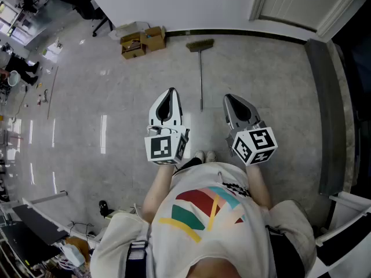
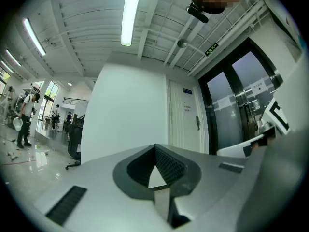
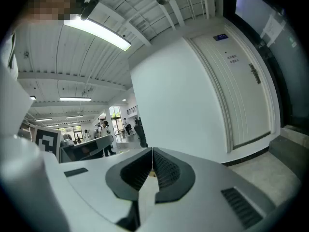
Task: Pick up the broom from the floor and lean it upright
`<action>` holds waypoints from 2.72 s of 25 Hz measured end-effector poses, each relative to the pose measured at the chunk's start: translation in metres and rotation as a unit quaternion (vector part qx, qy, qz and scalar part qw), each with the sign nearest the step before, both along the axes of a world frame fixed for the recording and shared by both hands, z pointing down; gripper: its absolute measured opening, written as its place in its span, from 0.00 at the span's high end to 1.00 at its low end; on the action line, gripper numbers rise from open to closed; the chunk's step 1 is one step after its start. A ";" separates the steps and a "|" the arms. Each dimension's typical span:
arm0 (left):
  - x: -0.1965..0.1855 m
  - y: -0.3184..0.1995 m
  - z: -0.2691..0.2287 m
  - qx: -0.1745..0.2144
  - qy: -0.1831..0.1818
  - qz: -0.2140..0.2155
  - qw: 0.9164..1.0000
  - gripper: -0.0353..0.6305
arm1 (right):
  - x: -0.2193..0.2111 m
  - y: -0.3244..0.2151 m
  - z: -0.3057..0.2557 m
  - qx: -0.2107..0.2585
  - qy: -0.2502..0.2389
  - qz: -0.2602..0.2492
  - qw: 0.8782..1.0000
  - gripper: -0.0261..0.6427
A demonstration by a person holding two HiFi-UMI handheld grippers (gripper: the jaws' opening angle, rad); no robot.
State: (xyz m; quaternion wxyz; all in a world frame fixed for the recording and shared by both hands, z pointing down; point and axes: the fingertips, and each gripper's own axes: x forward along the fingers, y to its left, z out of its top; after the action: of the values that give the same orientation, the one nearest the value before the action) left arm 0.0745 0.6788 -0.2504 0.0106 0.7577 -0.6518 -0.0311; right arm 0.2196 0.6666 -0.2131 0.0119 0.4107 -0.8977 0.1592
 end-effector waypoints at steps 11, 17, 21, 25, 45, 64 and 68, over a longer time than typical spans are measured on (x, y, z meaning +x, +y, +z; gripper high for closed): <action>-0.001 -0.044 0.037 -0.020 0.004 -0.024 0.999 0.88 | 0.020 -0.050 0.033 -0.014 0.015 -0.007 1.000 0.94; -0.020 -0.104 0.050 -0.014 -0.002 -0.021 1.000 0.88 | 0.005 -0.110 0.050 -0.018 0.007 -0.002 1.000 0.94; -0.046 -0.176 0.062 -0.017 0.017 -0.009 1.000 0.88 | -0.023 -0.177 0.062 -0.022 0.022 0.005 0.999 0.94; -0.069 -0.269 0.058 -0.012 -0.010 0.016 1.000 0.88 | -0.055 -0.266 0.058 -0.024 0.042 0.011 0.999 0.94; -0.150 -0.609 0.051 -0.036 0.004 0.031 0.999 0.88 | -0.152 -0.580 0.059 -0.066 0.020 -0.058 0.996 0.94; -0.184 -0.753 0.314 -0.038 0.034 -0.033 0.998 0.88 | -0.213 -0.724 0.350 -0.011 0.146 -0.349 0.926 0.71; -0.225 -0.761 0.480 -0.034 0.042 -0.066 0.996 0.88 | -0.234 -0.751 0.535 0.024 0.212 -0.428 0.878 0.69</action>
State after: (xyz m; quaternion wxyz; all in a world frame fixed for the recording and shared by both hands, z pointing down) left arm -0.1506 -0.0826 0.2293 0.0620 0.7105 -0.6997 -0.0413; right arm -0.0139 -0.0848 0.3215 0.2595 0.0105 -0.9653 0.0262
